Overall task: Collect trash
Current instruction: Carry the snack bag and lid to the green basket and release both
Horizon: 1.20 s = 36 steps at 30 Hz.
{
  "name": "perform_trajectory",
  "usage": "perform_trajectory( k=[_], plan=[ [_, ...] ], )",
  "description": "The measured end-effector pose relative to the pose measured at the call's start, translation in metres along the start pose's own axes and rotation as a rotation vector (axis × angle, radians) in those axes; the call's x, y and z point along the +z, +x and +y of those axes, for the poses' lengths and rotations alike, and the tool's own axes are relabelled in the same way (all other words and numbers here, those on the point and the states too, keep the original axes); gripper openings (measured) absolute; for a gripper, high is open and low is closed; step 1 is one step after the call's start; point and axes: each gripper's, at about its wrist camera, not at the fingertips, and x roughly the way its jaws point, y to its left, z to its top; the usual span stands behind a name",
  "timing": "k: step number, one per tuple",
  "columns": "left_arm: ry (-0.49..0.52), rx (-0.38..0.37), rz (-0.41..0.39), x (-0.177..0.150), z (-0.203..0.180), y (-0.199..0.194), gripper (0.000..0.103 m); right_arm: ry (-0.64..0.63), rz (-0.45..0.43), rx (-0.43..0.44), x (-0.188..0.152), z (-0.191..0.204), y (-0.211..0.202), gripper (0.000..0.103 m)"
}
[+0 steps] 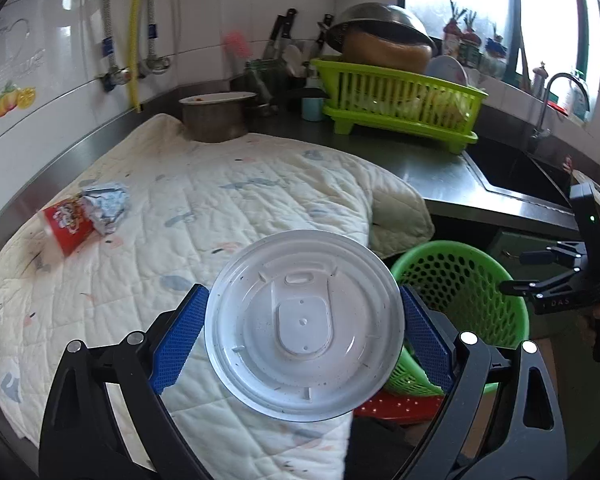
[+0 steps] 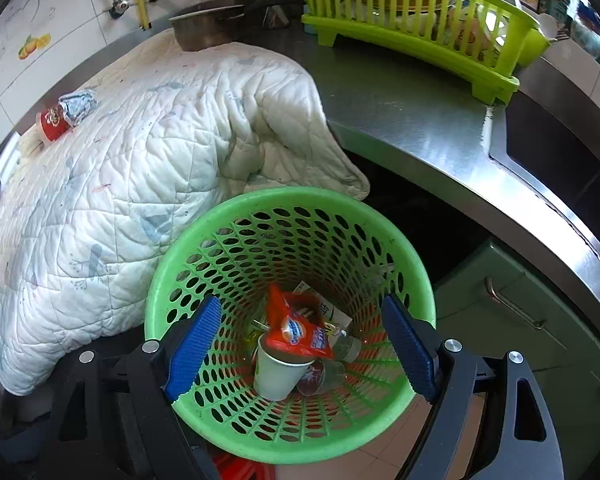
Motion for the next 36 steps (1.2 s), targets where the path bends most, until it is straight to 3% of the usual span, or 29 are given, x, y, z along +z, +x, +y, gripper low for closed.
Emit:
perform_trajectory(
  k=[9, 17, 25, 31, 36],
  plan=[
    [0.083, -0.118, 0.086, -0.006, -0.08, 0.045, 0.092, 0.017, -0.076, 0.007, -0.002, -0.021, -0.033, 0.084],
    [0.139, -0.161, 0.179, -0.021, -0.129, 0.083, 0.093, 0.061, -0.103, 0.033, -0.004, -0.039, -0.047, 0.084],
    [0.107, -0.193, 0.221, -0.024, -0.131, 0.093, 0.094, 0.059, -0.111, 0.034, -0.005, -0.039, -0.052, 0.084],
    [0.08, -0.24, 0.205, -0.023, -0.128, 0.087, 0.096, 0.039, -0.119, 0.044, 0.0, -0.03, -0.053, 0.084],
    [0.084, -0.229, 0.185, -0.021, -0.124, 0.076, 0.096, 0.019, -0.128, 0.047, 0.004, -0.022, -0.056, 0.084]
  ],
)
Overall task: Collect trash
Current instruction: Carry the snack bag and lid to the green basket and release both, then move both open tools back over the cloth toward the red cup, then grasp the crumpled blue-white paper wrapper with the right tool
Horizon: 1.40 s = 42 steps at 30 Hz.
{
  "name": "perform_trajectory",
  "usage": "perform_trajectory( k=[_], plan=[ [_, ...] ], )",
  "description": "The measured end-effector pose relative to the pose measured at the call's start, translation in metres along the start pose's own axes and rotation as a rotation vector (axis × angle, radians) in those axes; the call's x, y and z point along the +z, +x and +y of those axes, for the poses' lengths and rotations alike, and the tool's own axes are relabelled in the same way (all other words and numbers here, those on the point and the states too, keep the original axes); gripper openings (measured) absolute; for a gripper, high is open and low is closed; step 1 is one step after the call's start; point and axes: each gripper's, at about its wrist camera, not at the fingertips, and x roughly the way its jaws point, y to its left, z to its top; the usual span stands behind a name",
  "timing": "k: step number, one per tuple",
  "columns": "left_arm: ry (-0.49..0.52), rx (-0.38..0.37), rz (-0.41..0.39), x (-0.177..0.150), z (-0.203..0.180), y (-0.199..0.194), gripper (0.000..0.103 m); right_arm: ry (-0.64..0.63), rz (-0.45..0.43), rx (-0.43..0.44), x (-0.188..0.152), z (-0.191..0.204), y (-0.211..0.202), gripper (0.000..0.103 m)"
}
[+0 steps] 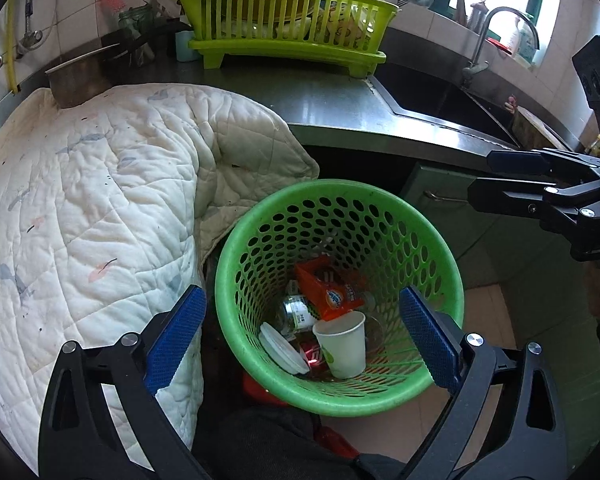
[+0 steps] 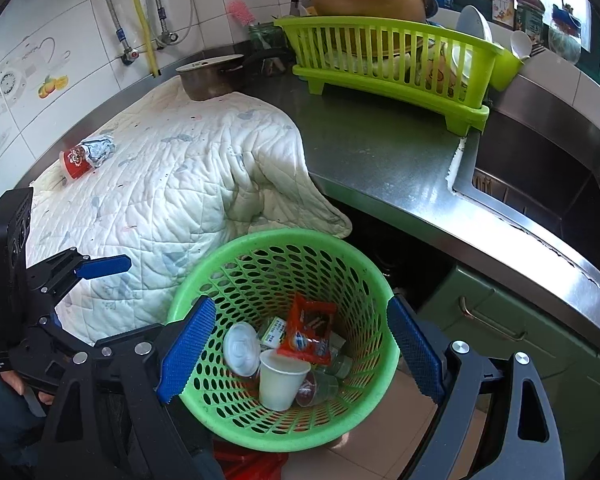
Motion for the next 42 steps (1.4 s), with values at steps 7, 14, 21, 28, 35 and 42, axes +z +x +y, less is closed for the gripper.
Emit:
perform_trajectory(
  k=[7, 14, 21, 28, 35, 42],
  plan=[
    [-0.04, 0.049, -0.049, 0.001, 0.026, -0.029, 0.096, -0.04, -0.014, 0.021, 0.014, 0.019, 0.003, 0.085],
    [-0.112, 0.141, -0.102, -0.004, 0.072, -0.066, 0.096, -0.119, -0.025, 0.067, 0.042, 0.057, 0.017, 0.085],
    [-0.223, 0.258, -0.135, -0.024, 0.138, -0.103, 0.096, -0.18, -0.026, 0.19, 0.085, 0.117, 0.046, 0.085],
    [-0.356, 0.366, -0.161, -0.052, 0.21, -0.14, 0.096, -0.266, -0.004, 0.326, 0.132, 0.204, 0.087, 0.085],
    [-0.462, 0.448, -0.178, -0.082, 0.261, -0.168, 0.096, -0.391, -0.007, 0.384, 0.174, 0.292, 0.13, 0.085],
    [-0.55, 0.508, -0.18, -0.109, 0.295, -0.187, 0.096, -0.459, -0.001, 0.414, 0.203, 0.355, 0.175, 0.085]
  ],
)
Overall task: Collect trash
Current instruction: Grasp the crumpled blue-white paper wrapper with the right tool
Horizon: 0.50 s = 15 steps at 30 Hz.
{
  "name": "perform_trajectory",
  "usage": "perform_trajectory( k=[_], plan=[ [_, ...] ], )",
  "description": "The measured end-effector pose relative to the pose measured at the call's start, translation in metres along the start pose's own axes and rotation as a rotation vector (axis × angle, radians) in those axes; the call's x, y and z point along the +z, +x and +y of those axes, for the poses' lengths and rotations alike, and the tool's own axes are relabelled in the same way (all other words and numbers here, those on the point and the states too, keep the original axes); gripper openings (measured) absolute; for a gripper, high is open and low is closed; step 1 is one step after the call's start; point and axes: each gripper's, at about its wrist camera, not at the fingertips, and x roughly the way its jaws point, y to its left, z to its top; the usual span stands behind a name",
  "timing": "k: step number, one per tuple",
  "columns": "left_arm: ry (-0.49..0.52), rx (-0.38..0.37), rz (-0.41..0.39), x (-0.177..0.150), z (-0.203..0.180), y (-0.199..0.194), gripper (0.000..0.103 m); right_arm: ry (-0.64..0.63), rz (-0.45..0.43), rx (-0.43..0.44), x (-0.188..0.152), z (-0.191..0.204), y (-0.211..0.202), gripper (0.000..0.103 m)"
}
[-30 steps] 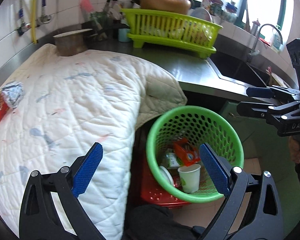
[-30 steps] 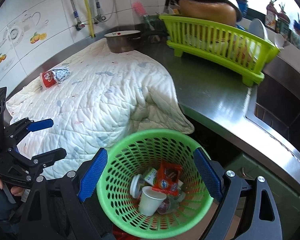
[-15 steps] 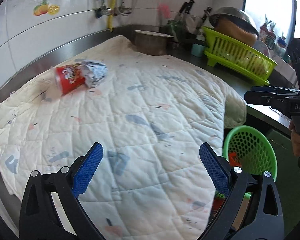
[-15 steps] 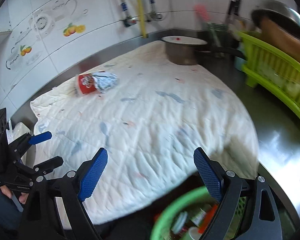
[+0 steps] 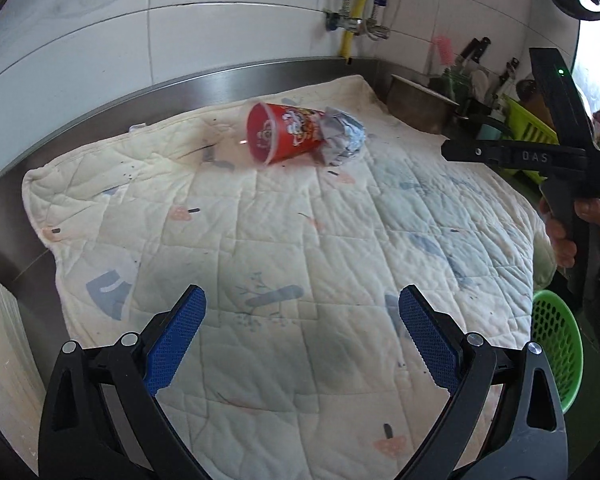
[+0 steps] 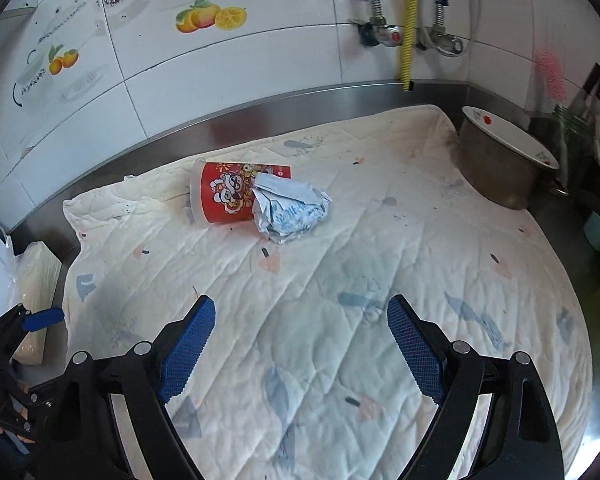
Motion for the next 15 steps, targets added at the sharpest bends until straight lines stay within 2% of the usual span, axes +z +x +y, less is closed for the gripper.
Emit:
perform_trajectory(
  k=[7, 15],
  plan=[
    [-0.037, 0.048, -0.006, -0.002, 0.024, -0.005, 0.096, -0.021, 0.01, 0.018, 0.038, 0.01, 0.061, 0.088],
    [-0.061, 0.084, -0.008, -0.001, 0.039, -0.01, 0.096, -0.045, 0.029, -0.019, 0.06, 0.017, 0.112, 0.09]
  ],
)
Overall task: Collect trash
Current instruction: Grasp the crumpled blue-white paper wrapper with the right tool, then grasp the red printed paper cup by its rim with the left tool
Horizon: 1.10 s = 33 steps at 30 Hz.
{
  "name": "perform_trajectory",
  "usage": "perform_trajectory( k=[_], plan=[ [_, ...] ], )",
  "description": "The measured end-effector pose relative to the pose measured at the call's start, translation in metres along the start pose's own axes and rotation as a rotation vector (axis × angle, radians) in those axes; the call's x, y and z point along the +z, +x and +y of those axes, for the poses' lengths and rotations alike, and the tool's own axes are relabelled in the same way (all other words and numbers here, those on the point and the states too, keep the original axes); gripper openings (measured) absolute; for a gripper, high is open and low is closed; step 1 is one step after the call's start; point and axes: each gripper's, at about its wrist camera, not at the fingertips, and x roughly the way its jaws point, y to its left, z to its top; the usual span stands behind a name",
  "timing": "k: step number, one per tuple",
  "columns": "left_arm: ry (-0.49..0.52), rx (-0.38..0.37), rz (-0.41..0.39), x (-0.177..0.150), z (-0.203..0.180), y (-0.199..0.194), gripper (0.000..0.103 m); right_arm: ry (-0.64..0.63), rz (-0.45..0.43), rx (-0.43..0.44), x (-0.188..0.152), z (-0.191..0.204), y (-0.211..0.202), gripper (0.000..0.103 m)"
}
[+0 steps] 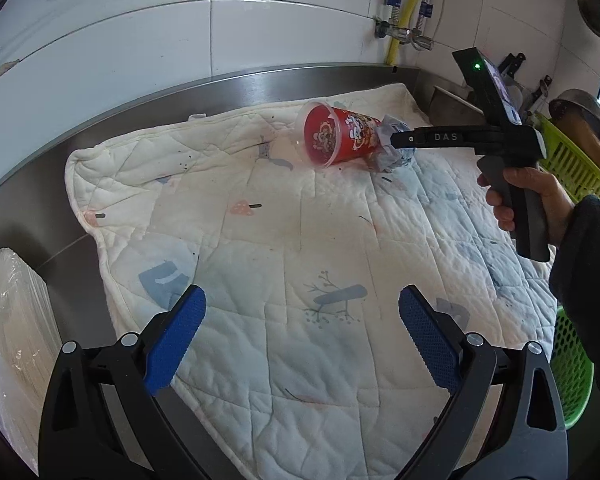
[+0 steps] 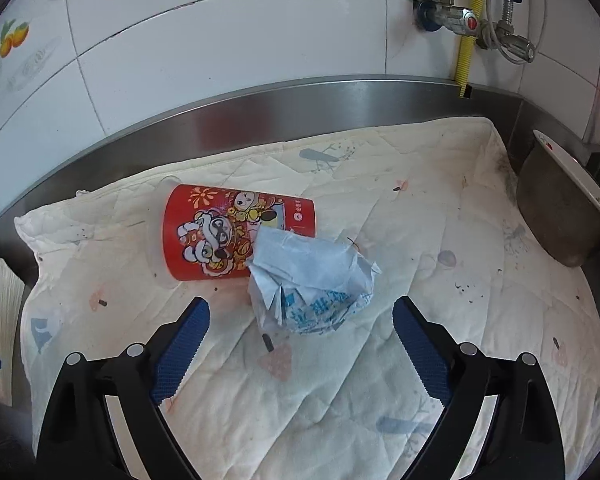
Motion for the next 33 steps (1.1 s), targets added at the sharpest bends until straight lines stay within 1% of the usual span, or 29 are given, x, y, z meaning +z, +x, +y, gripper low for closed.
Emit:
perform_trajectory(
  k=[4, 6, 7, 8, 9, 11, 12, 15, 18, 20, 22, 27, 29, 31, 33],
  plan=[
    [-0.005, 0.003, -0.008, 0.005, 0.002, -0.002, 0.096, 0.042, 0.023, -0.004, 0.007, -0.007, 0.022, 0.09],
    [-0.005, 0.001, -0.012, 0.009, 0.002, -0.002, 0.096, 0.045, 0.02, -0.009, 0.008, -0.009, 0.028, 0.09],
    [-0.003, 0.001, -0.015, 0.012, 0.001, -0.001, 0.096, 0.041, 0.015, -0.015, 0.008, -0.009, 0.03, 0.087],
    [-0.003, 0.003, -0.018, 0.015, 0.0, 0.0, 0.096, 0.042, 0.014, -0.016, 0.007, -0.01, 0.03, 0.074],
    [-0.004, 0.003, -0.019, 0.018, 0.0, 0.002, 0.096, 0.048, 0.021, -0.009, 0.007, -0.011, 0.03, 0.068],
    [-0.013, 0.0, -0.023, 0.025, -0.002, 0.007, 0.096, 0.052, 0.021, -0.017, 0.004, -0.013, 0.026, 0.063],
    [-0.019, -0.006, -0.024, 0.029, -0.002, 0.01, 0.096, 0.045, 0.015, -0.022, 0.002, -0.014, 0.023, 0.063],
    [-0.03, -0.024, -0.028, 0.043, -0.006, 0.022, 0.095, 0.045, 0.011, -0.023, -0.005, -0.018, 0.006, 0.06],
    [-0.017, -0.017, -0.038, 0.061, -0.013, 0.038, 0.094, 0.025, -0.011, -0.033, -0.013, -0.02, -0.017, 0.06],
    [-0.011, -0.027, -0.041, 0.074, -0.016, 0.05, 0.091, 0.018, -0.023, -0.033, -0.02, -0.023, -0.035, 0.059],
    [-0.012, -0.03, -0.041, 0.087, -0.019, 0.064, 0.09, 0.008, -0.027, -0.033, -0.027, -0.024, -0.051, 0.059],
    [-0.026, -0.065, -0.036, 0.117, -0.027, 0.099, 0.087, -0.03, -0.047, -0.042, -0.049, -0.027, -0.092, 0.06],
    [-0.016, -0.063, -0.031, 0.126, -0.031, 0.113, 0.083, -0.043, -0.058, -0.052, -0.059, -0.027, -0.108, 0.06],
    [-0.018, -0.066, -0.035, 0.134, -0.033, 0.125, 0.082, -0.054, -0.057, -0.052, -0.068, -0.027, -0.121, 0.06],
    [-0.034, -0.089, -0.028, 0.141, -0.034, 0.137, 0.081, -0.06, -0.056, -0.062, -0.079, -0.029, -0.133, 0.06]
  ],
)
